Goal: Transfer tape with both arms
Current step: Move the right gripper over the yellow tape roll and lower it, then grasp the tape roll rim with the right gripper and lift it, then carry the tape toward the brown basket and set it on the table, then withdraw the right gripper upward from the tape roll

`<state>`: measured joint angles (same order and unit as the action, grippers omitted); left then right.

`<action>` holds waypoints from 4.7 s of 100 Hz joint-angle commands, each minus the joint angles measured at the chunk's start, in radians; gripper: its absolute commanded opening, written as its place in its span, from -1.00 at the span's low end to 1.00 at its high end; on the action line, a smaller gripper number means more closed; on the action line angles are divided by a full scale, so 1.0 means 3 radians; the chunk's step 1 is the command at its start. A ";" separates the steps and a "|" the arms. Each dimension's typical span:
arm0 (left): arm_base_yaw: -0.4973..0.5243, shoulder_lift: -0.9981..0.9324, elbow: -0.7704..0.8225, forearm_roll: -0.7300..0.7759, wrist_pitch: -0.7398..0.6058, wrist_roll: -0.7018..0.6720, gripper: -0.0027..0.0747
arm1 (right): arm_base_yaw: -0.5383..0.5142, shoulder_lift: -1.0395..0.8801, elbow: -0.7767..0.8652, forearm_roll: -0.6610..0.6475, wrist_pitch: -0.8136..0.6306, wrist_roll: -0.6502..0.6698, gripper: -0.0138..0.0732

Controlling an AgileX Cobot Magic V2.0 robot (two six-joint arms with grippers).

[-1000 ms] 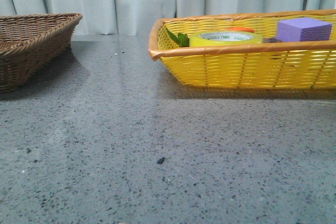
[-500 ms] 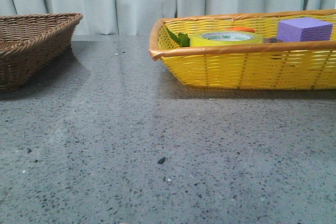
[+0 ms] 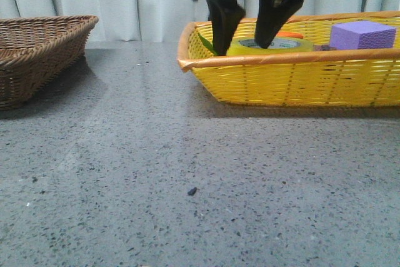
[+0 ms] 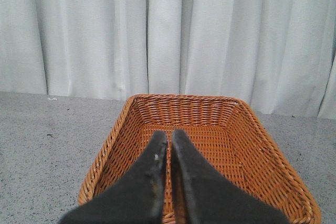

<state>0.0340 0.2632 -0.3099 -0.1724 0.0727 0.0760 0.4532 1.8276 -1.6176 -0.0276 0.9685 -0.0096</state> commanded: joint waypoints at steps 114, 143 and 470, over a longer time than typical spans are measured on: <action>0.0003 0.0062 -0.0121 -0.0025 -0.0264 -0.0033 -0.99 | 0.0289 -0.0025 -0.1370 -0.0139 0.0787 -0.0047 -0.79; 0.0003 0.0062 -0.0121 -0.0025 -0.0264 -0.0033 -0.99 | 0.1068 0.0017 -0.1658 -0.0004 0.0820 -0.0080 -0.79; -0.2262 0.1999 -0.1339 0.0179 0.0212 0.0094 -0.05 | 0.1416 -0.2655 0.0478 -0.1383 -0.0284 0.0780 -0.85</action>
<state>-0.5899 0.8002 -0.6385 -0.1325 0.1623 0.1041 0.8798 1.1257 -1.5532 -0.3752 1.0047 0.1500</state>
